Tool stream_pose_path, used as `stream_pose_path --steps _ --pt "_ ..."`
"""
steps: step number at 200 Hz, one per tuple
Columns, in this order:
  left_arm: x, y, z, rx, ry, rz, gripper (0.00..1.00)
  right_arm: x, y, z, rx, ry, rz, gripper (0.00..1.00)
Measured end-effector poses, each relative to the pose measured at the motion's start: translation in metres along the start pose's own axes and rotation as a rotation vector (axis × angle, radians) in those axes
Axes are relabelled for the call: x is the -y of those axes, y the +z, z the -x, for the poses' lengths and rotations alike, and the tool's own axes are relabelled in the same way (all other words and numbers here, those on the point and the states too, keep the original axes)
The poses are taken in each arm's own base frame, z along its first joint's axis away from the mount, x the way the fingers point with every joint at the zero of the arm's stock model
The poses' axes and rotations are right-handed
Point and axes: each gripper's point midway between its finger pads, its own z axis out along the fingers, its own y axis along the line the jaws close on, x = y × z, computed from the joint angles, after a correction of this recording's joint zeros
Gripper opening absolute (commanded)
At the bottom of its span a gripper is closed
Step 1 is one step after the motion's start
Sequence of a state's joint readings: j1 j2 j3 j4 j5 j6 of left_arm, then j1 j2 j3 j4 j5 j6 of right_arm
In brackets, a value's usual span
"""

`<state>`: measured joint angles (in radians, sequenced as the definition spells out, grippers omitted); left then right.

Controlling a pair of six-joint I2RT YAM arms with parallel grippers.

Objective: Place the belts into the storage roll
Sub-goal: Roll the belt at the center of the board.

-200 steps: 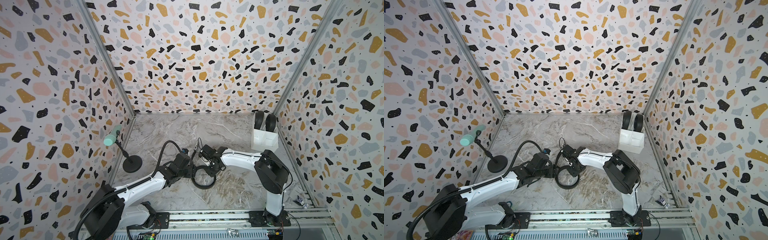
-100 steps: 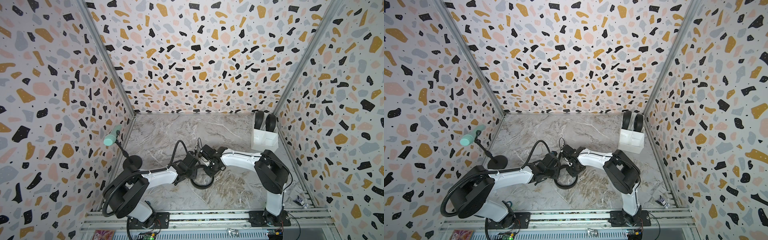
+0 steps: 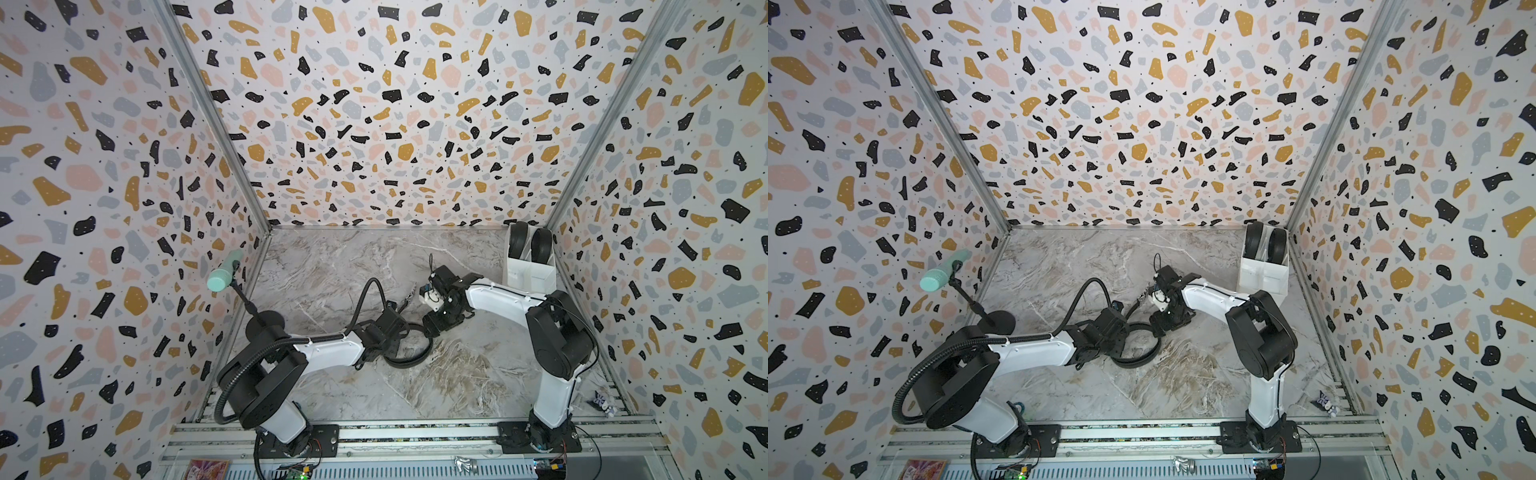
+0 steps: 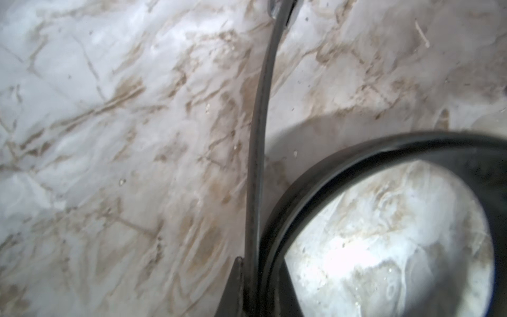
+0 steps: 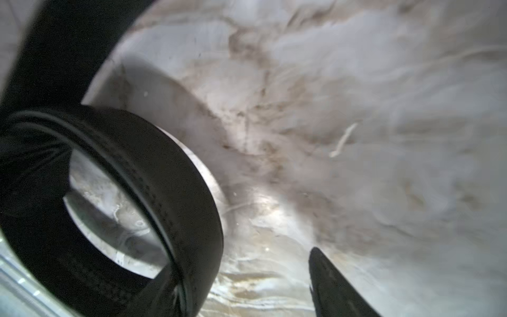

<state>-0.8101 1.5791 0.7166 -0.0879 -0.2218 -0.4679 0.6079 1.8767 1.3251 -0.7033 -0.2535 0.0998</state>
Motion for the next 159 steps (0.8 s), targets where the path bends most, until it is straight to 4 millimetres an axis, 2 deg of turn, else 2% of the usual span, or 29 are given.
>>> stream_pose_path --steps 13,27,46,65,85,99,112,130,159 --pt "-0.001 0.001 0.0 0.0 0.009 0.008 0.0 0.007 -0.014 0.024 0.035 -0.003 -0.013 0.76" --pt "0.0 0.001 0.0 0.001 0.028 0.015 0.0 0.017 -0.027 0.064 0.096 -0.013 -0.051 0.78" --pt "0.0 0.001 0.001 -0.001 0.048 0.025 0.0 0.032 -0.031 0.114 0.165 -0.023 -0.108 0.79" --pt "0.001 0.002 0.001 -0.005 0.064 0.035 0.0 0.045 -0.021 0.151 0.195 -0.035 -0.156 0.8" --pt "0.001 0.002 0.002 -0.014 0.08 0.05 0.0 0.05 0.003 0.169 0.18 -0.059 -0.185 0.8" --pt "0.001 0.002 0.004 -0.019 0.093 0.065 0.0 0.05 0.026 0.168 0.139 -0.079 -0.197 0.77" --pt "0.0 0.006 0.01 -0.01 0.102 0.087 0.0 0.049 0.044 0.155 0.083 -0.098 -0.21 0.75" --pt "-0.001 0.012 0.02 0.003 0.117 0.123 0.02 0.041 0.041 0.138 0.067 -0.117 -0.215 0.71" --pt "-0.001 0.019 0.032 0.011 0.143 0.153 0.08 0.034 0.034 0.078 -0.015 -0.115 -0.214 0.69"
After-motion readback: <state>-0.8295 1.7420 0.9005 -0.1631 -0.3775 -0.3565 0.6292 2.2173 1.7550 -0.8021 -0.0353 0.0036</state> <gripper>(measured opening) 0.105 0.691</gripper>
